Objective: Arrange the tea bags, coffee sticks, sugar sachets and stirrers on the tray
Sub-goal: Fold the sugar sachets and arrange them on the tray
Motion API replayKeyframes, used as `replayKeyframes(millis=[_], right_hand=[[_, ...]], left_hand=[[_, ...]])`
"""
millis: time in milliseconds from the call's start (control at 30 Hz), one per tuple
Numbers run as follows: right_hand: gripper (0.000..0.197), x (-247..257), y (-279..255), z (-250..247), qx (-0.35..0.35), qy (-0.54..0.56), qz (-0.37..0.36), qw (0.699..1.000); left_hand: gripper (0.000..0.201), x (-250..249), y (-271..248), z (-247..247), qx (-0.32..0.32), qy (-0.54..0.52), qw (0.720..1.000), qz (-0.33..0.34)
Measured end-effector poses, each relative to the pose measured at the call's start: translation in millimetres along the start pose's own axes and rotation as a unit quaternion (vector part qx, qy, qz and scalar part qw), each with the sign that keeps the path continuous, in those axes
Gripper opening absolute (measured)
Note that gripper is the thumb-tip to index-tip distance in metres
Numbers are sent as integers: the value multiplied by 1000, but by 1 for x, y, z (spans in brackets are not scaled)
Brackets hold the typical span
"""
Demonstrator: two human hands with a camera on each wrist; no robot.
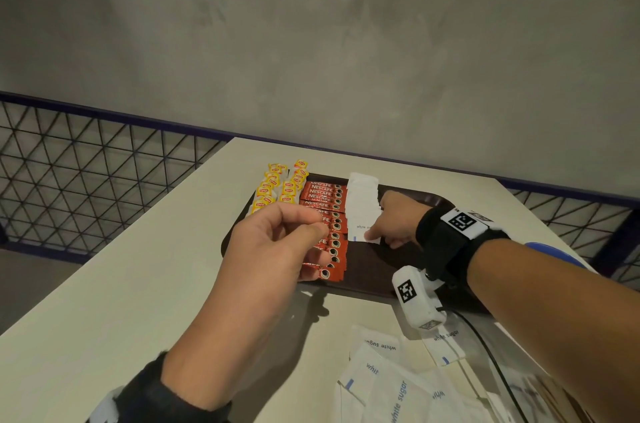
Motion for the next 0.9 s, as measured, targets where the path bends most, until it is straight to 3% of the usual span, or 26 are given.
replayKeyframes(millis=[200,467,900], right_hand=[[54,2,2,1,10,-5,-16,1000],[30,-15,12,1,17,10,25,999],[35,-25,14,-3,18,107,84,990]], left_hand=[[10,0,0,0,4,1,1000,-2],[11,0,-1,1,5,-1,1000,-1],[9,0,0,1,7,13,1000,4]])
Point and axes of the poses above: each hand's wrist, its own y-axis towards the middle knuckle, its own z-axis out of the palm, x = y × z, the point moved 8 cm from there along y, towards the middle knuckle, and after that the axes turned 2 degrees about -z, right-handed, at the moved point
